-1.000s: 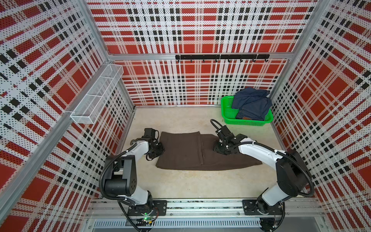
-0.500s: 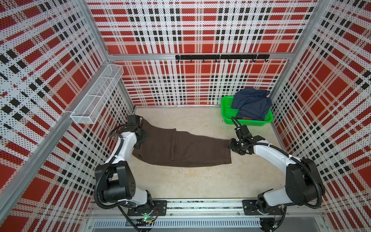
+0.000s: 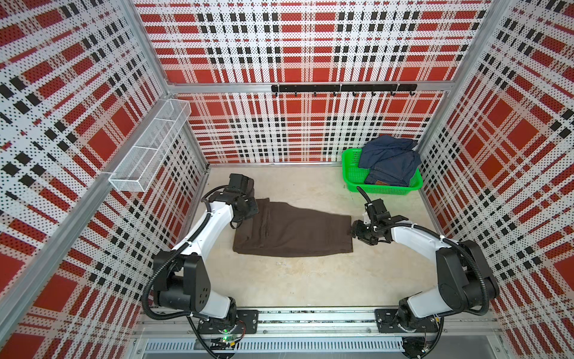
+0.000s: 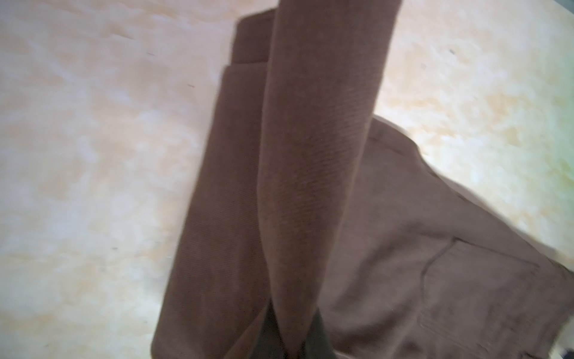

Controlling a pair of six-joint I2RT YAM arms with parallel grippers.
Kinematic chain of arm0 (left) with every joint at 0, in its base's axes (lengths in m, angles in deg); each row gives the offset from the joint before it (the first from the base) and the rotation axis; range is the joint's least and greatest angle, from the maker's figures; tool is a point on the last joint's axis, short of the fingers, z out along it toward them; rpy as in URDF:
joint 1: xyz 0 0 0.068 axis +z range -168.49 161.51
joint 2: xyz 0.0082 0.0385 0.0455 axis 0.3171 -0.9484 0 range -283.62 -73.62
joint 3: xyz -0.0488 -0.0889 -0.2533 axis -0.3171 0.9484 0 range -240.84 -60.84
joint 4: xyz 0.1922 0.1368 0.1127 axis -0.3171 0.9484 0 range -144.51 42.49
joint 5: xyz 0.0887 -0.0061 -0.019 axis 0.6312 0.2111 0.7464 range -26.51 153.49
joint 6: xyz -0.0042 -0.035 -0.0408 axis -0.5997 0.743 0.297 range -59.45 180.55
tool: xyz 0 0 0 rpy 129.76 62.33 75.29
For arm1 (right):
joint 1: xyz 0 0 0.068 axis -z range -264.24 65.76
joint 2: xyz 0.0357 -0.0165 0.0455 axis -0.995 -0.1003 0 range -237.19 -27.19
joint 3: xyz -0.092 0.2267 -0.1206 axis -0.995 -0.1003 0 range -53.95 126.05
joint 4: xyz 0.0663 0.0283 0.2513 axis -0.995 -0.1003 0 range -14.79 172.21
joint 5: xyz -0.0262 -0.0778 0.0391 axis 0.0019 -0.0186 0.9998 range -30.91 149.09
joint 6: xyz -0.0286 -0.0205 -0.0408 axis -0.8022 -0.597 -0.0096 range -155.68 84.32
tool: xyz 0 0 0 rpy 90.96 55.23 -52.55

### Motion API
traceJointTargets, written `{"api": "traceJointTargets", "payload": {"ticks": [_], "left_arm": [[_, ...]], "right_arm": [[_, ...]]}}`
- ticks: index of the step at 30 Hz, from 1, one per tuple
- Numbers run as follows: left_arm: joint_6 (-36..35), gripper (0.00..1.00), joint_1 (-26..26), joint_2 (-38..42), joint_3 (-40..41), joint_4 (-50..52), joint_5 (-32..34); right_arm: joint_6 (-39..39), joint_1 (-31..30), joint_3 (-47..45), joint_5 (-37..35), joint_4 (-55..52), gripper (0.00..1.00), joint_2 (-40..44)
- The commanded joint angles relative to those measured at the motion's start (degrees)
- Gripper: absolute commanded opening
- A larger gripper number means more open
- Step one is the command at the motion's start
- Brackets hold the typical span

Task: Fold and stack the trousers
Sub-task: Fold the trousers at the center of the table.

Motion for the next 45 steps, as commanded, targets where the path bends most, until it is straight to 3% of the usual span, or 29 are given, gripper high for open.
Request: {"api": "traceJointTargets", "payload": {"ticks": [1, 11, 19, 30, 45], "left_arm": [[3.34, 0.0, -4.98, 0.11, -0.97, -2.05, -4.14], [11.63, 0.0, -21.68, -6.3, -4.36, -7.75, -4.93], [17.18, 0.0, -30.82, -12.73, -10.18, -10.1, -2.09], [20.32, 0.0, -37.87, -20.25, -19.08, -10.22, -0.27], [22.19, 0.0, -42.03, -28.88, -27.01, -11.09, -1.06]], "right_arm": [[-0.24, 0.07, -0.83, 2.82, 4.52, 0.57, -1.86], [-0.17, 0.57, -2.3, 5.09, 8.58, 0.56, -5.08], [-0.64, 1.41, -3.54, 5.7, 10.42, 0.55, -6.42], [-0.95, 1.51, -4.42, 6.81, 12.01, 0.53, -7.92], [-0.97, 1.55, -5.28, 7.67, 12.45, 0.52, -7.85]]}}
